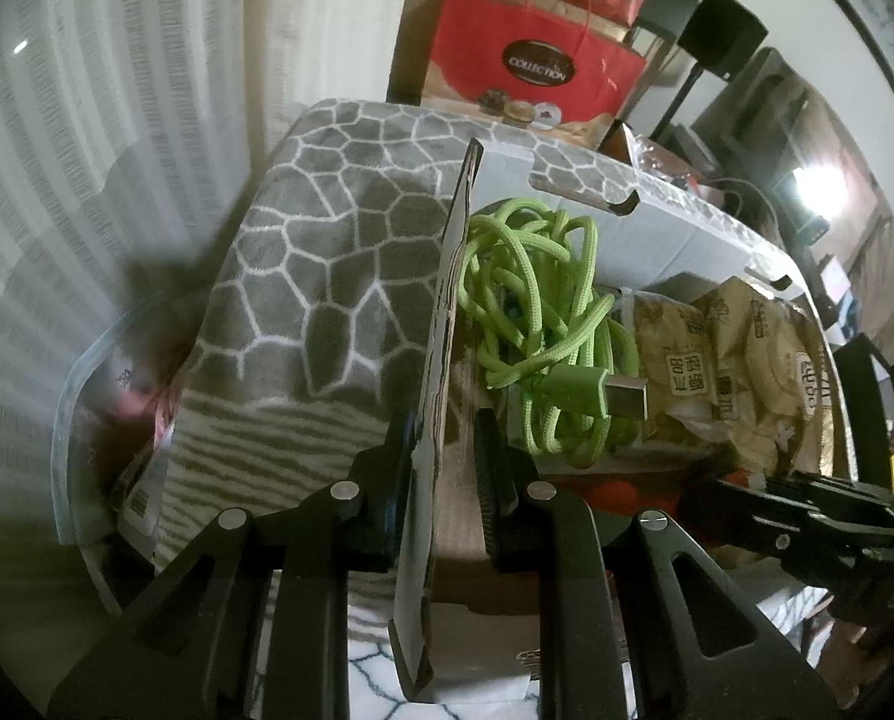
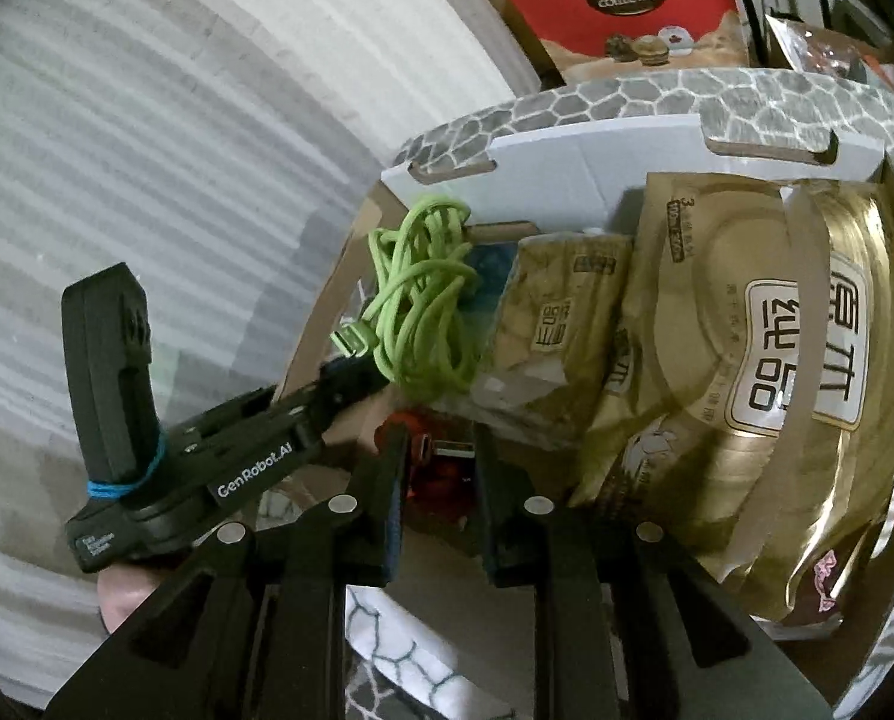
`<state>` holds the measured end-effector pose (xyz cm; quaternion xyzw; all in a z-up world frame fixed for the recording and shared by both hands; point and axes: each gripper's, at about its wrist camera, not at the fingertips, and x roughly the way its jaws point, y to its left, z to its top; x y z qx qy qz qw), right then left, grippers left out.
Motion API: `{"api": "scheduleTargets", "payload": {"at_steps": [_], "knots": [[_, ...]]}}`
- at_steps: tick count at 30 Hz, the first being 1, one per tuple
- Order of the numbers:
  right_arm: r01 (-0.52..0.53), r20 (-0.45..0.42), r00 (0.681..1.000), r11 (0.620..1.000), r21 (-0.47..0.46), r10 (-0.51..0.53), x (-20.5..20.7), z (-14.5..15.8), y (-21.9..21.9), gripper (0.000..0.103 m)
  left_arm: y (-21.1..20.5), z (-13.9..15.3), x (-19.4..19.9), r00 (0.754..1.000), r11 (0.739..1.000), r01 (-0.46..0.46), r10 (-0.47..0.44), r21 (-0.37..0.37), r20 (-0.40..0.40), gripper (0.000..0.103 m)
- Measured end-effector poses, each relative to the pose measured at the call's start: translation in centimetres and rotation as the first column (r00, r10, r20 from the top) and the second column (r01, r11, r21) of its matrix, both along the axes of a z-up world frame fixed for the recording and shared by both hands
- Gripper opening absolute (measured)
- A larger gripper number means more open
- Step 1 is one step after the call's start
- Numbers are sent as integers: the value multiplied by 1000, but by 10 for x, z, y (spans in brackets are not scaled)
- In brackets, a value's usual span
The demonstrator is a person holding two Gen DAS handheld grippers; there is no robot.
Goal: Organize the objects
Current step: 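Carry the red cable into the box beside the gold bags, release, then move the open right tool down onto the blue shark sticker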
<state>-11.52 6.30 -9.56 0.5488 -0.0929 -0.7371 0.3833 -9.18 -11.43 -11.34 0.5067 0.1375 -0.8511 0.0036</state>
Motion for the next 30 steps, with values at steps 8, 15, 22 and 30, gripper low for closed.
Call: {"api": "scheduleTargets", "payload": {"at_steps": [8, 15, 22, 30], "knots": [[-47, -99, 994, 997, 60, 52, 6, 38, 11, 44, -1, -1, 0, 1000, 1000, -1, 1, -6, -1, 17], [60, -155, 987, 995, 84, -47, -17, 69, 54, 44, -3, -2, -2, 1000, 1000, -1, 1, -8, 1, 17], [210, -183, 967, 961, 179, -178, -51, 66, 111, 45, -3, -2, -3, 1000, 1000, -4, 4, -8, 2, 17], [305, -174, 949, 909, 285, -263, -87, 37, 155, 45, -3, -3, -3, 1000, 1000, -4, 4, -9, 2, 18]]}}
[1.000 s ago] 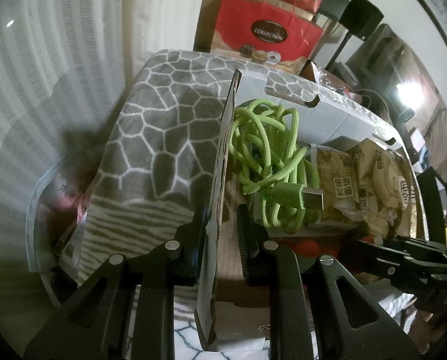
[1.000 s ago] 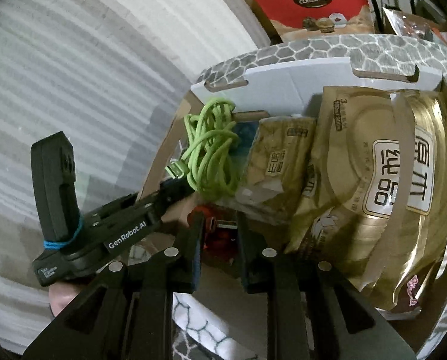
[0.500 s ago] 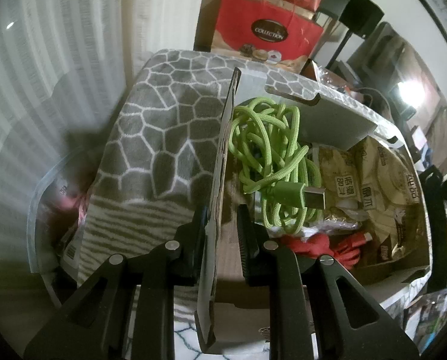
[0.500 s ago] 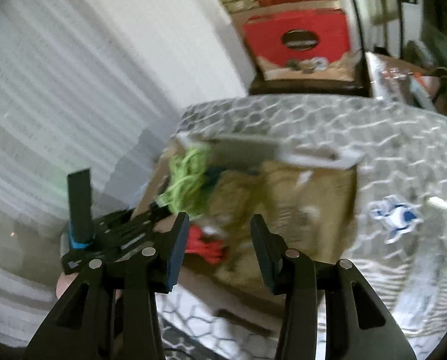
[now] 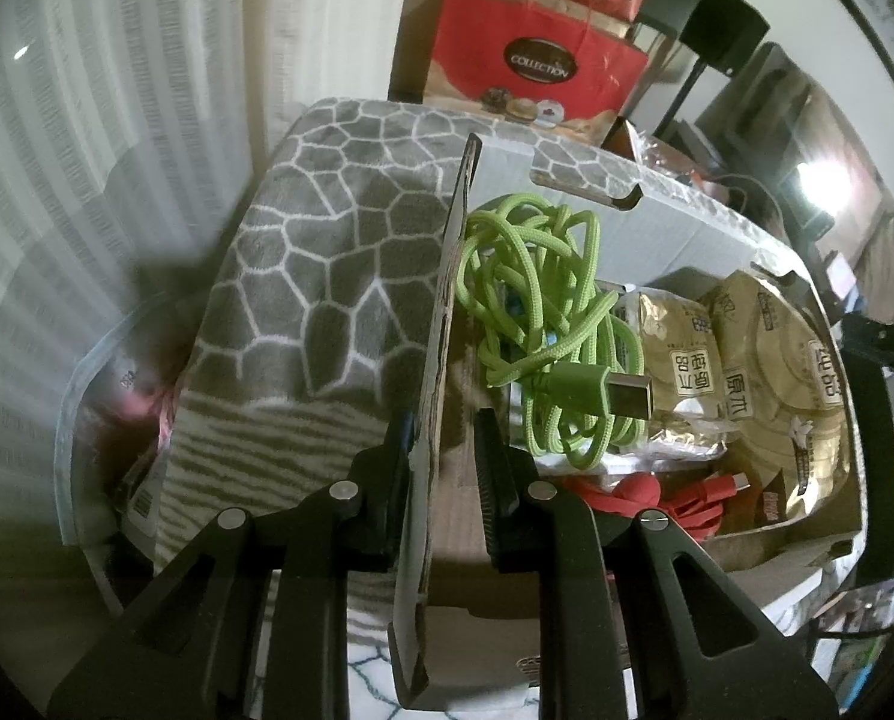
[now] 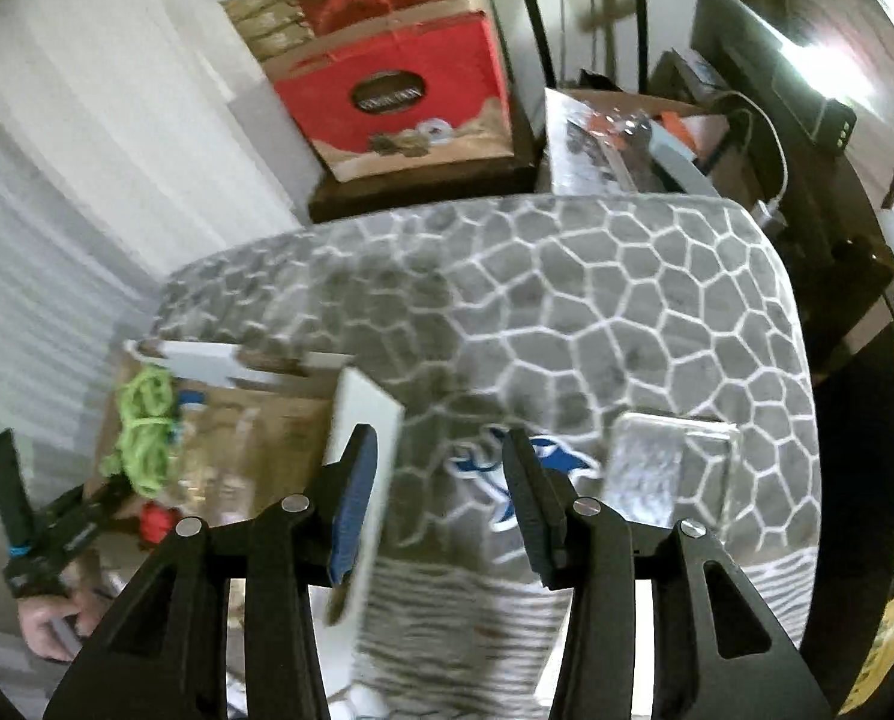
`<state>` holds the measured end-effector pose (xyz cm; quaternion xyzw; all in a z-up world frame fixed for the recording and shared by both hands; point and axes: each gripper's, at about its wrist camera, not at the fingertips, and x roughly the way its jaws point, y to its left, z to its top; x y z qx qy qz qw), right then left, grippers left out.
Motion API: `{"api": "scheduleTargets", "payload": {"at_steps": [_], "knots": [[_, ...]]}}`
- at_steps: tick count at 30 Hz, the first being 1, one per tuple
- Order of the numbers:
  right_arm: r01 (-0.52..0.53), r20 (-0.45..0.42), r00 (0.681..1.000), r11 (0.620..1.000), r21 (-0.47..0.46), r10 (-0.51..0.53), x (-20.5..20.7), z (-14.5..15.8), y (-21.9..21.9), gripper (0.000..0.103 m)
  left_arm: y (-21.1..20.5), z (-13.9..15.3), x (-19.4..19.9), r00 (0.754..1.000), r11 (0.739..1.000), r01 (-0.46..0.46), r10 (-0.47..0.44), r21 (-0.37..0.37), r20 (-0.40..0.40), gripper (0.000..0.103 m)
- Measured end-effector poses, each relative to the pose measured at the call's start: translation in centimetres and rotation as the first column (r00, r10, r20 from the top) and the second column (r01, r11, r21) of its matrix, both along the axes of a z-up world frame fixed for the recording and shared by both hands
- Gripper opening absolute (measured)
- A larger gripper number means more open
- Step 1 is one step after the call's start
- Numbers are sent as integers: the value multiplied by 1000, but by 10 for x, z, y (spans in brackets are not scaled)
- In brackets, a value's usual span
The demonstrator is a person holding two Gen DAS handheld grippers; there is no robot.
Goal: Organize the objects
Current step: 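Move the open right tool down onto the blue shark sticker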
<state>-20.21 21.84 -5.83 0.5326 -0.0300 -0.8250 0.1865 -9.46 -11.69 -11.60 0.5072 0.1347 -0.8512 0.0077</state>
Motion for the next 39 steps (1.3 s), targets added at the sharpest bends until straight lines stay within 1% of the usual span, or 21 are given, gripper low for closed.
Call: {"api": "scheduleTargets", "payload": {"at_steps": [3, 5, 6, 7, 11, 14, 17, 19, 23, 24, 26, 29, 36, 38, 39], "knots": [[4, 12, 1000, 999, 32, -4, -6, -11, 3, 45, 1, 0, 0, 1000, 1000, 0, 0, -2, 1, 18], [-17, 19, 1000, 998, 56, 16, -10, -19, 3, 50, 1, -1, 0, 1000, 1000, 2, -2, -8, 1, 18], [-27, 24, 999, 998, 64, 26, -10, -22, 2, 56, 1, -1, 0, 1000, 1000, 2, -2, -8, 2, 18], [-40, 28, 999, 996, 77, 38, -10, -25, 1, 57, 2, -2, 0, 1000, 1000, 2, -2, -7, 2, 18], [-114, 36, 993, 984, 137, 110, -11, -34, -4, 57, 3, -2, 1, 1000, 1000, 2, -2, -10, 2, 18], [-174, 32, 985, 966, 189, 171, -10, -39, -9, 60, 3, -3, 1, 1000, 1000, 2, -2, -10, 3, 18], [-245, 33, 969, 934, 259, 245, -8, -45, -16, 61, 4, -3, 1, 1000, 1000, 2, -2, -9, 4, 18], [-300, 55, 953, 910, 285, 297, -6, -49, -19, 64, 4, -3, 1, 1000, 1000, 1, -1, -8, 4, 18], [-371, 90, 928, 874, 314, 361, -5, -60, -22, 66, 5, -4, 2, 1000, 1000, 0, 0, -8, 5, 18], [-380, 91, 924, 868, 321, 371, -6, -63, -23, 69, 5, -4, 2, 1000, 1000, 0, 0, -8, 5, 18], [-400, 84, 915, 865, 303, 394, -8, -64, -21, 71, 4, -4, 2, 1000, 1000, 1, -1, -7, 5, 18], [-397, 77, 917, 872, 285, 392, -13, -62, -18, 70, 5, -4, 2, 1000, 1000, 0, 0, -6, 7, 18], [-405, 70, 913, 866, 295, 403, -17, -62, -21, 71, 7, -8, 2, 1000, 1000, -2, 2, -7, 12, 18], [-407, 63, 911, 866, 289, 407, -17, -63, -21, 67, 6, -8, 2, 1000, 1000, -2, 2, -5, 12, 18], [-410, 61, 910, 868, 280, 410, -16, -63, -20, 62, 6, -8, 2, 1000, 1000, -2, 2, -5, 12, 18]]}}
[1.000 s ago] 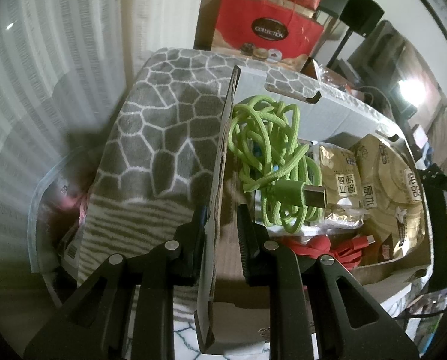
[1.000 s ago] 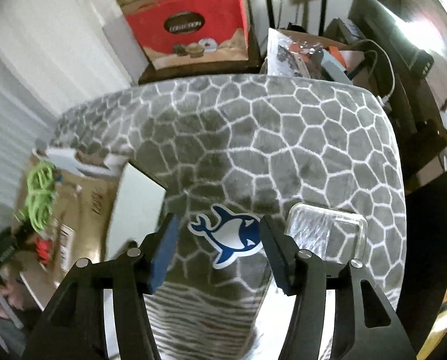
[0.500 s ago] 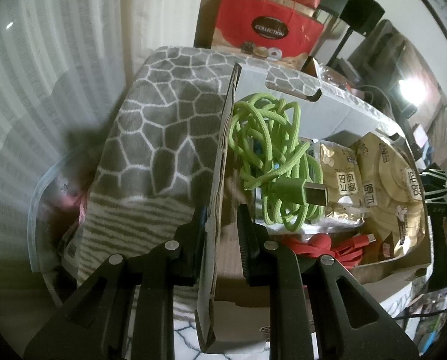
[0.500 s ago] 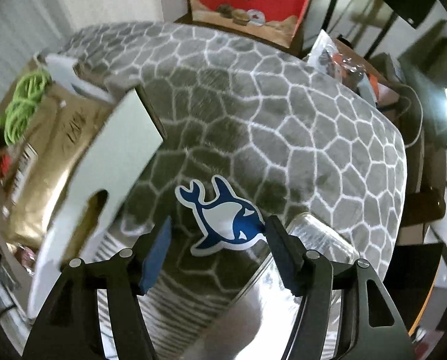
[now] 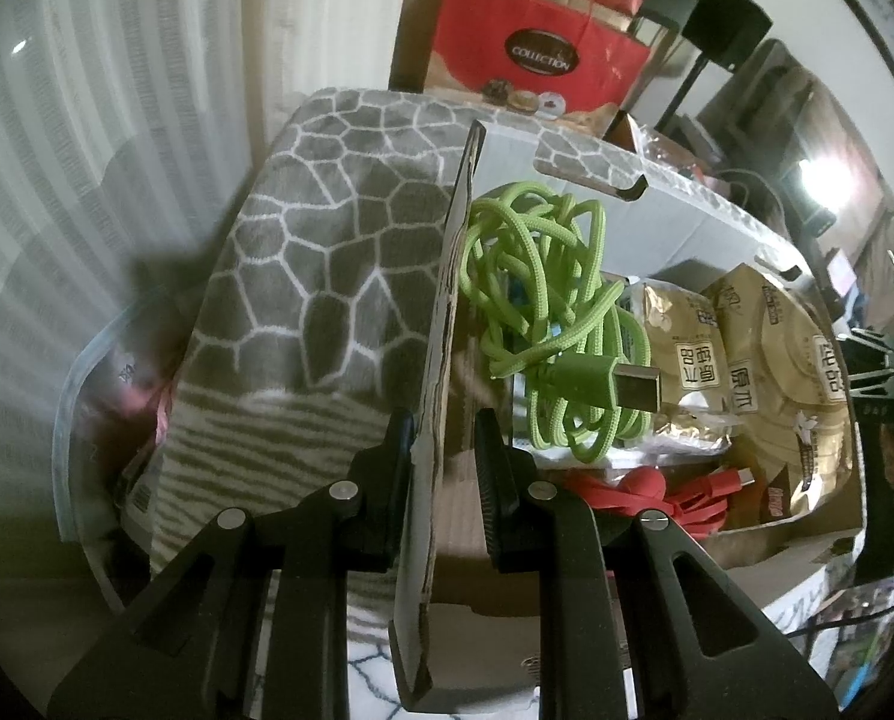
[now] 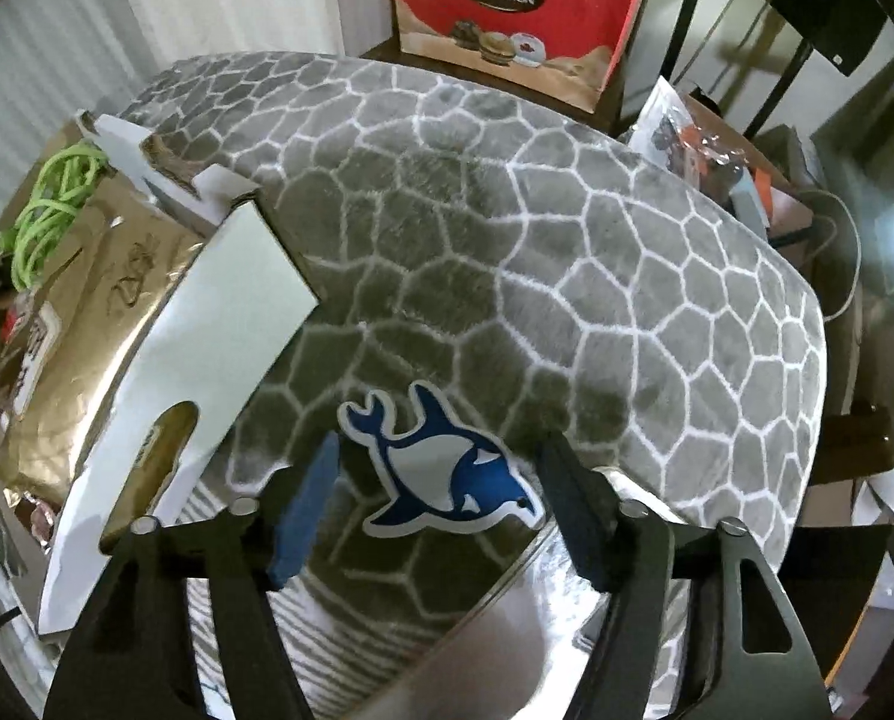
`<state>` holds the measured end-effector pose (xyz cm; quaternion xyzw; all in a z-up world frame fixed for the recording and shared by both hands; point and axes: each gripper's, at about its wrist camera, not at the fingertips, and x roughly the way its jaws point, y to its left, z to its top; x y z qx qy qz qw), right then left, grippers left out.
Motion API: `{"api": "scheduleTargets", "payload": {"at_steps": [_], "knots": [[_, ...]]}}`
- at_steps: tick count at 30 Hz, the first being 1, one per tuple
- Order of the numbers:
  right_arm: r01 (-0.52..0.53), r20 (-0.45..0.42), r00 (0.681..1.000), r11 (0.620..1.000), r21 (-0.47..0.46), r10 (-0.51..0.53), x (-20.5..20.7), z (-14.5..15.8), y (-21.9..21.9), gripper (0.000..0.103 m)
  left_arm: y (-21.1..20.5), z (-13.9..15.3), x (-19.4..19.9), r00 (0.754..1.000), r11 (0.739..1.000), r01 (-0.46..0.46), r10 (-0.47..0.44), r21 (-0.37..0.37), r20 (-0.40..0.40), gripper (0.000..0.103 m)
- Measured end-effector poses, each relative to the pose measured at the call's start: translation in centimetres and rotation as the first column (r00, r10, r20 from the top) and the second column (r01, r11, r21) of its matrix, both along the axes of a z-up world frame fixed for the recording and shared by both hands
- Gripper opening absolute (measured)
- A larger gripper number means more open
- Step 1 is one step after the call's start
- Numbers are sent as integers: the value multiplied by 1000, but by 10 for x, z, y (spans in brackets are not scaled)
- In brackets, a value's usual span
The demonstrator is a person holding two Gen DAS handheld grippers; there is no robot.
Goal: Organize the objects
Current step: 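Move the open right tool down onto the blue shark sticker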
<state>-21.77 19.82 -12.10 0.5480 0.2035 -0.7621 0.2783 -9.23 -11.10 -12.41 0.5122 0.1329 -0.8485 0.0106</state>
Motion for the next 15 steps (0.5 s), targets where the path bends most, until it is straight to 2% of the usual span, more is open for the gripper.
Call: {"api": "scheduleTargets", "payload": {"at_steps": [3, 11, 15], "knots": [[19, 5, 1000, 1000, -17, -18, -1, 3, 3, 47, 0, 0, 0, 1000, 1000, -1, 1, -4, 1, 18], [121, 67, 991, 985, -126, -113, -8, 13, 17, 47, 1, 0, 0, 1000, 1000, -1, 1, -1, 2, 18], [135, 31, 991, 978, -157, -132, 0, 32, 14, 47, 1, 1, 0, 1000, 1000, 0, 0, -7, 1, 18]]}}
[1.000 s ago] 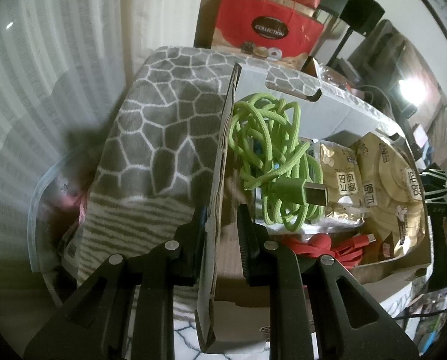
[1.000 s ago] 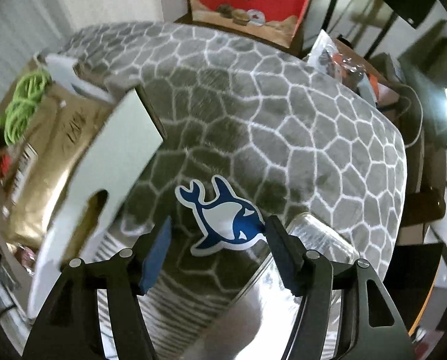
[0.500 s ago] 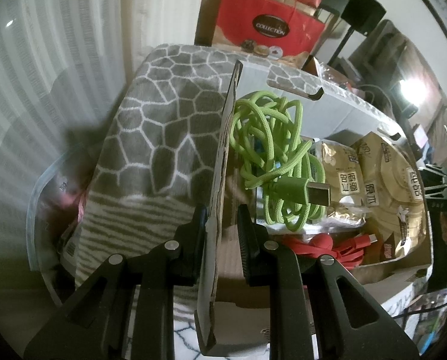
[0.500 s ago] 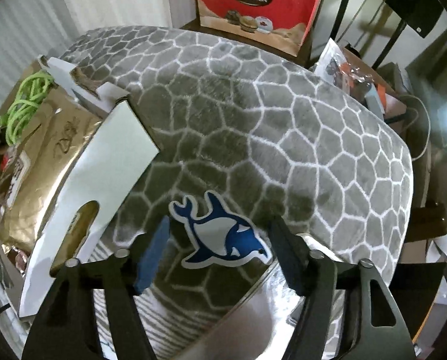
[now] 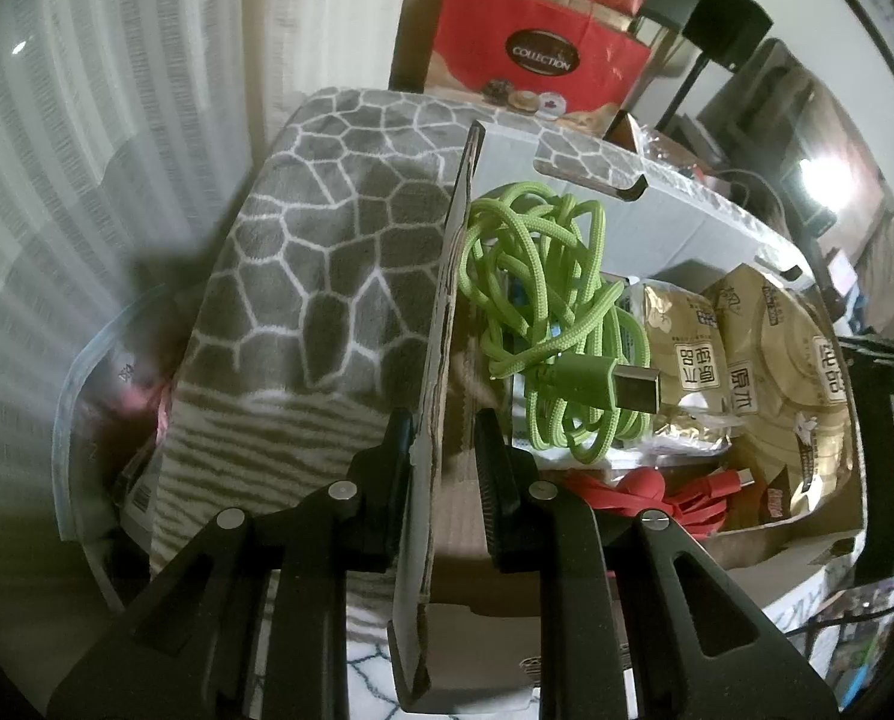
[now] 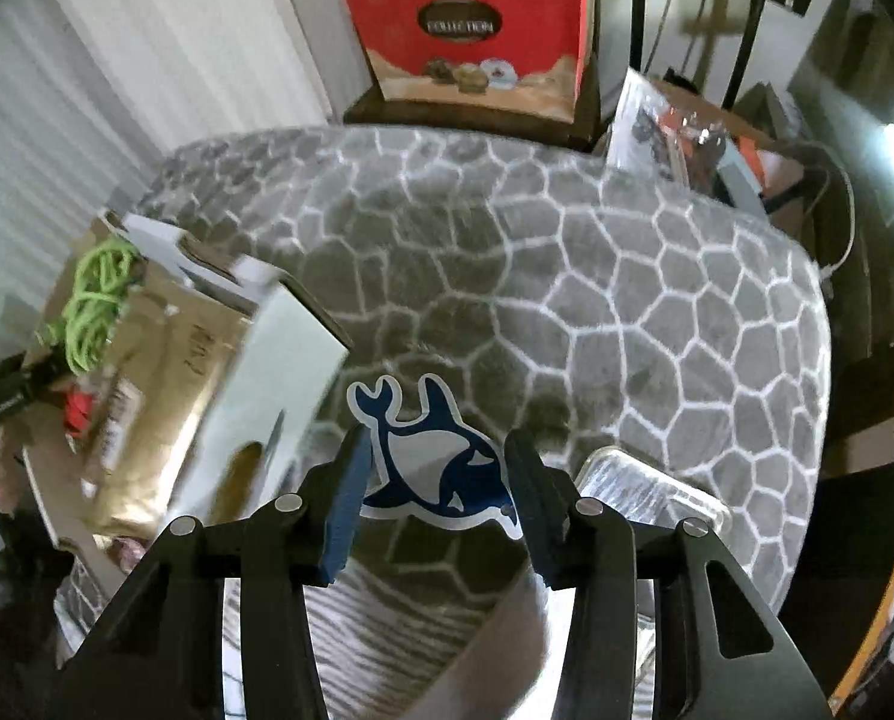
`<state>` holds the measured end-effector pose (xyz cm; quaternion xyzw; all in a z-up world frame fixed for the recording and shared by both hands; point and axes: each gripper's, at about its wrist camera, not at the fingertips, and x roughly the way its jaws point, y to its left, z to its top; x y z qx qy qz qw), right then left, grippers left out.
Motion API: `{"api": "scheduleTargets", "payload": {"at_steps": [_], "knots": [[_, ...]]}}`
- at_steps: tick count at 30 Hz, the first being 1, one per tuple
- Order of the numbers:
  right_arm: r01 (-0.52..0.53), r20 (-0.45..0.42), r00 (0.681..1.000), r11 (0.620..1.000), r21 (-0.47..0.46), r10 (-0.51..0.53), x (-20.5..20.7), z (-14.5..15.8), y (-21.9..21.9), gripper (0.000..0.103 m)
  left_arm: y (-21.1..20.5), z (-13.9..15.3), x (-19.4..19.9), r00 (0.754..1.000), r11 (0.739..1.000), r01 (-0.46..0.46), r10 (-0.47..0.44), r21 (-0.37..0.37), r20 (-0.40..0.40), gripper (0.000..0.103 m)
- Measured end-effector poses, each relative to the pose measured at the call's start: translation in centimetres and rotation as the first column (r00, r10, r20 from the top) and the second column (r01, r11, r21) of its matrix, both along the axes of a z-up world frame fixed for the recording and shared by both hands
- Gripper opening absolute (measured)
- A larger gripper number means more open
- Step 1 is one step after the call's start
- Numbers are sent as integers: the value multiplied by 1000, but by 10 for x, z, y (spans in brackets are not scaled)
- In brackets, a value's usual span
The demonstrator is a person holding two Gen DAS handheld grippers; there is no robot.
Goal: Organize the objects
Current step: 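Move the open right tool down onto the blue shark sticker, then grasp the shark sticker with the right tool and drop it into the box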
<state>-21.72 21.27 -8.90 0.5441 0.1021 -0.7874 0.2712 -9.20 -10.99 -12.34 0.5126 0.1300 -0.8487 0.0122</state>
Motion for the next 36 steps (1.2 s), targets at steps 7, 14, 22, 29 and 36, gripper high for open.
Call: {"api": "scheduleTargets", "payload": {"at_steps": [7, 14, 22, 29, 36], "knots": [[-1, -67, 998, 999, -46, -2, 17, 49, -21, 47, 0, 0, 0, 1000, 1000, 0, 0, -1, 1, 18], [-129, -104, 987, 989, -79, 120, 50, 80, -76, 47, 0, 0, 0, 1000, 1000, -1, 1, 1, 1, 18], [-269, -106, 959, 963, -30, 264, 73, 68, -147, 47, -2, 1, 1, 1000, 1000, 3, -3, 10, 1, 18], [-326, -85, 942, 945, -13, 324, 75, 52, -182, 47, -3, 2, 0, 1000, 1000, 3, -3, 12, 1, 18], [-367, -86, 925, 928, 58, 371, 77, 29, -205, 47, -4, 2, 0, 1000, 1000, 2, -2, 14, 2, 18]]}}
